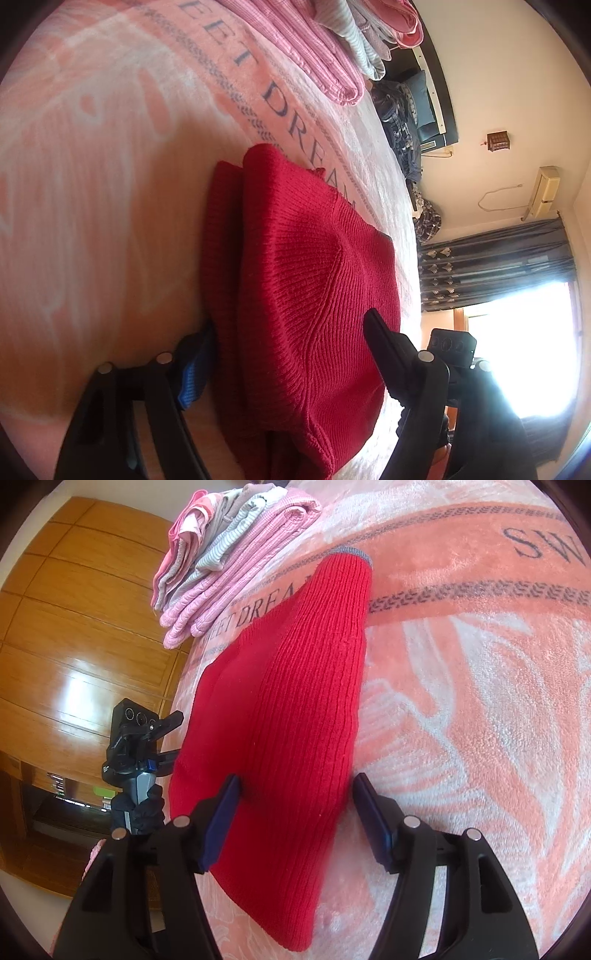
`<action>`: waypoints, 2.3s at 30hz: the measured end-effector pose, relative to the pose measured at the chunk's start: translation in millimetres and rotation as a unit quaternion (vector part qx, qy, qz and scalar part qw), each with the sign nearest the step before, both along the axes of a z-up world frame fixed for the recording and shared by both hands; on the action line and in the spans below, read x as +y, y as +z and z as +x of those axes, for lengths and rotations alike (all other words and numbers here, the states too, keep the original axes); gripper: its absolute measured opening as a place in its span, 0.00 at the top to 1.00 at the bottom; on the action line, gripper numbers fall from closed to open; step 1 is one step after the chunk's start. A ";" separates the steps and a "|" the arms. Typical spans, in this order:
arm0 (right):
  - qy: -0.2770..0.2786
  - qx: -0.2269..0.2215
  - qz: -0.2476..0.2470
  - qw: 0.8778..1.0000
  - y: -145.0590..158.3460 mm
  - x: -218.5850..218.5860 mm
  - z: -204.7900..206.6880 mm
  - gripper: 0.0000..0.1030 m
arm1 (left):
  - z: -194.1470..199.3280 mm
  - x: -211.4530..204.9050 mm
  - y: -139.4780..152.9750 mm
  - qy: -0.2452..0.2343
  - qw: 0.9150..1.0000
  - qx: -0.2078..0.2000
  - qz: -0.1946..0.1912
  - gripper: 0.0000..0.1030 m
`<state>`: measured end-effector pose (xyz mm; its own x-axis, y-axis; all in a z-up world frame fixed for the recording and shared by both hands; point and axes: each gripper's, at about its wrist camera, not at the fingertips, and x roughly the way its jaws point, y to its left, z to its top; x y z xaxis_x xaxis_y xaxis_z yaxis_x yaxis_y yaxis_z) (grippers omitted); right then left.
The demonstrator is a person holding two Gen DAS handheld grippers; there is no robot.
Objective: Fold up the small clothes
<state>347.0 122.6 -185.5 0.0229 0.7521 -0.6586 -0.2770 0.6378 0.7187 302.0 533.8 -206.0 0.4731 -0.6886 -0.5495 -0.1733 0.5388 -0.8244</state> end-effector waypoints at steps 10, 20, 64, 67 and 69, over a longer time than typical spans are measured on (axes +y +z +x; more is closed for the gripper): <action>-0.023 0.017 0.031 0.999 -7.7 13.3 18.7 0.34 | -0.5 -4.3 -18.0 -0.021 0.999 0.013 -0.041 0.67; 0.005 -0.019 0.039 0.999 17.1 10.1 8.7 0.65 | -10.1 -9.1 -13.5 -0.023 0.996 -0.017 -0.082 0.71; 0.004 0.038 -0.023 0.999 2.3 -188.9 -117.7 0.76 | -88.0 -252.8 94.9 -0.155 0.969 -0.128 0.145 0.53; 0.000 0.042 -0.023 0.999 0.2 -191.4 -117.9 0.78 | -88.0 -262.3 95.7 -0.167 0.963 -0.134 0.166 0.53; -0.002 0.044 -0.028 0.999 -0.7 -192.2 -118.3 0.78 | -88.5 -270.0 84.5 -0.179 0.959 -0.115 0.188 0.53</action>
